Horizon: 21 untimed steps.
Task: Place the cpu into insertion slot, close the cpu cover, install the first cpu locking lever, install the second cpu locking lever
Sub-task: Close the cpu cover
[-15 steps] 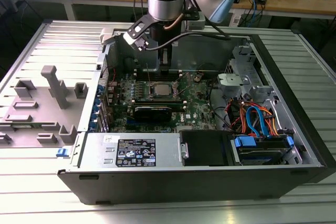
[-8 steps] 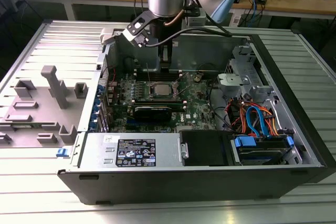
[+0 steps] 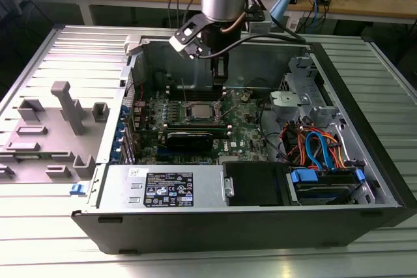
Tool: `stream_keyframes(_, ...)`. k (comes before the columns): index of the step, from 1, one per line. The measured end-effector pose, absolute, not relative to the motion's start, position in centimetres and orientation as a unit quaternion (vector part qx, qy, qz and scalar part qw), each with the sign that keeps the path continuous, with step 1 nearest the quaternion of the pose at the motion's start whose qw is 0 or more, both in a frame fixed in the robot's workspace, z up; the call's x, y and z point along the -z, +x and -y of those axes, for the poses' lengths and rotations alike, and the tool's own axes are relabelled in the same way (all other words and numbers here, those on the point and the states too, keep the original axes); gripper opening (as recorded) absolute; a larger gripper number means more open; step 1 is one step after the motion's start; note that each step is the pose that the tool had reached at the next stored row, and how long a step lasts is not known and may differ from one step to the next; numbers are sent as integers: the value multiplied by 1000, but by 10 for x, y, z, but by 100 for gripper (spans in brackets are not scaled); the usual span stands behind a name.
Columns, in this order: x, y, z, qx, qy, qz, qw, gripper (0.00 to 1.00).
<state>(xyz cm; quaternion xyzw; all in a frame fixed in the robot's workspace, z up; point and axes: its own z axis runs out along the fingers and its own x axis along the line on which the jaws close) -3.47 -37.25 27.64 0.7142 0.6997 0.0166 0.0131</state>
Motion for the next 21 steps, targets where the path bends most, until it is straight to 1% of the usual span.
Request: stream_keyframes(21, -276, -20, 372, -17, 714, -700, 13, 11)
